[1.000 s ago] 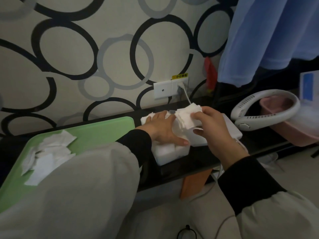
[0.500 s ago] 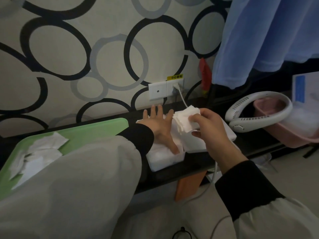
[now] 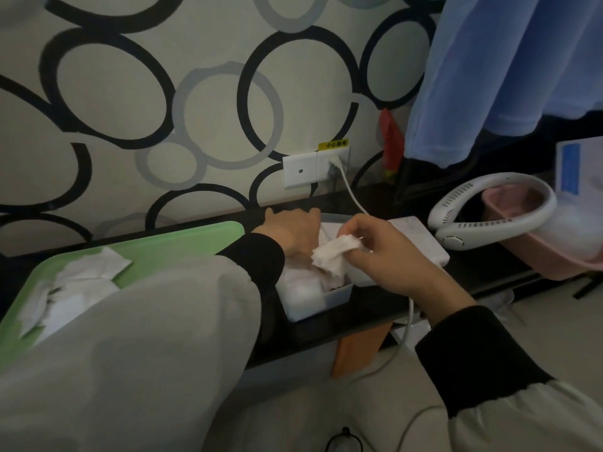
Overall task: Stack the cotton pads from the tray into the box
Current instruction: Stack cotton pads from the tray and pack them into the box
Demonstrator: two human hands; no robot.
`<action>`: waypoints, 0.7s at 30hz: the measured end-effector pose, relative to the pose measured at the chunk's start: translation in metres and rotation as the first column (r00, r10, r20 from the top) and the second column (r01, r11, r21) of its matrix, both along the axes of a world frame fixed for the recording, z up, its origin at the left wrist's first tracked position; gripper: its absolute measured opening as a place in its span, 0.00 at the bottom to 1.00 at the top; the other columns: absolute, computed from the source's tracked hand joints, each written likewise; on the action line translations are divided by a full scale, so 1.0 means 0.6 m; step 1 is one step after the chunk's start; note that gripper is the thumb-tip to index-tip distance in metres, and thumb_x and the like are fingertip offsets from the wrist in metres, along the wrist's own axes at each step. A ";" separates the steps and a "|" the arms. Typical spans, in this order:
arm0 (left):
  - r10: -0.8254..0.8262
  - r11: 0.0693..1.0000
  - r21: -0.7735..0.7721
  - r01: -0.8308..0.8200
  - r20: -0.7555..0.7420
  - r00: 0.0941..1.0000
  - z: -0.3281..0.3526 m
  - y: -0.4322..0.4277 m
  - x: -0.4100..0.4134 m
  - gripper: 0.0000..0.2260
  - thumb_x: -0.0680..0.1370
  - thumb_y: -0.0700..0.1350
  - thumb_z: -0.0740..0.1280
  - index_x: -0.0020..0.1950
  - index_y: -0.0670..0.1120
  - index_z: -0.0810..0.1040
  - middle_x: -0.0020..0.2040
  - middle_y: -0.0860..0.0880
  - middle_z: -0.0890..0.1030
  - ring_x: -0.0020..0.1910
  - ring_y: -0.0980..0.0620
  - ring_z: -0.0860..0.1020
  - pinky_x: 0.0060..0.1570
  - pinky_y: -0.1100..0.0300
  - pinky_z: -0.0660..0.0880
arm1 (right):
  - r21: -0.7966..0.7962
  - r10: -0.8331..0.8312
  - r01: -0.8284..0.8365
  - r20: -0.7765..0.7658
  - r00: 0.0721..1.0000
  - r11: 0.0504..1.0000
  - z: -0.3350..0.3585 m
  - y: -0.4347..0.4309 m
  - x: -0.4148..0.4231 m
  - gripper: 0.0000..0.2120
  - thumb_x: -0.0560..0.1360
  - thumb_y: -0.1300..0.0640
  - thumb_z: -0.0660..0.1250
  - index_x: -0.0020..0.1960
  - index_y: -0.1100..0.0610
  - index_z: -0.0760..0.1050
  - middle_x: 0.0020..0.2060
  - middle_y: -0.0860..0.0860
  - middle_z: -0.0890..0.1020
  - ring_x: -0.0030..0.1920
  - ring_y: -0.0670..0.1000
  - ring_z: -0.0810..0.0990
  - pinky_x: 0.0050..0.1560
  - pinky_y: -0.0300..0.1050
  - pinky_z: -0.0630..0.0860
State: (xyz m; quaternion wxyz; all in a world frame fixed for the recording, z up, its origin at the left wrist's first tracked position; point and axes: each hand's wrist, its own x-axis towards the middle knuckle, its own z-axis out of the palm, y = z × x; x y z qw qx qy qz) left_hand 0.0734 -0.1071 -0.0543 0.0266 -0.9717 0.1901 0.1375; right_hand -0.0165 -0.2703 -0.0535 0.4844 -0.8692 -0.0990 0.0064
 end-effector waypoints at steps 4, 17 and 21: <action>-0.002 0.997 0.077 0.007 -0.063 0.998 -0.005 -0.002 -0.004 0.52 0.70 0.66 0.72 0.82 0.49 0.44 0.78 0.39 0.60 0.77 0.37 0.58 0.73 0.33 0.50 | -0.019 0.028 -0.028 0.001 1.000 0.999 -0.001 -0.006 0.000 0.09 0.74 0.66 0.67 0.49 0.53 0.77 0.45 0.48 0.83 0.48 0.49 0.82 0.50 0.42 0.78; -0.104 0.995 0.018 0.102 0.124 0.987 -0.006 0.007 -0.013 0.35 0.73 0.63 0.70 0.73 0.48 0.64 0.61 0.45 0.78 0.56 0.44 0.78 0.47 0.53 0.70 | -0.530 0.077 -0.051 0.027 0.997 0.846 0.018 0.028 -0.009 0.10 0.73 0.63 0.64 0.49 0.50 0.77 0.44 0.50 0.81 0.46 0.51 0.79 0.47 0.50 0.78; -0.098 0.995 0.027 0.096 0.095 0.991 -0.009 0.007 -0.010 0.34 0.74 0.58 0.71 0.74 0.48 0.63 0.61 0.44 0.78 0.57 0.43 0.78 0.50 0.52 0.71 | -0.675 0.058 0.018 0.089 0.994 0.737 0.027 0.044 -0.015 0.12 0.74 0.61 0.65 0.54 0.48 0.77 0.49 0.50 0.81 0.50 0.53 0.79 0.49 0.53 0.79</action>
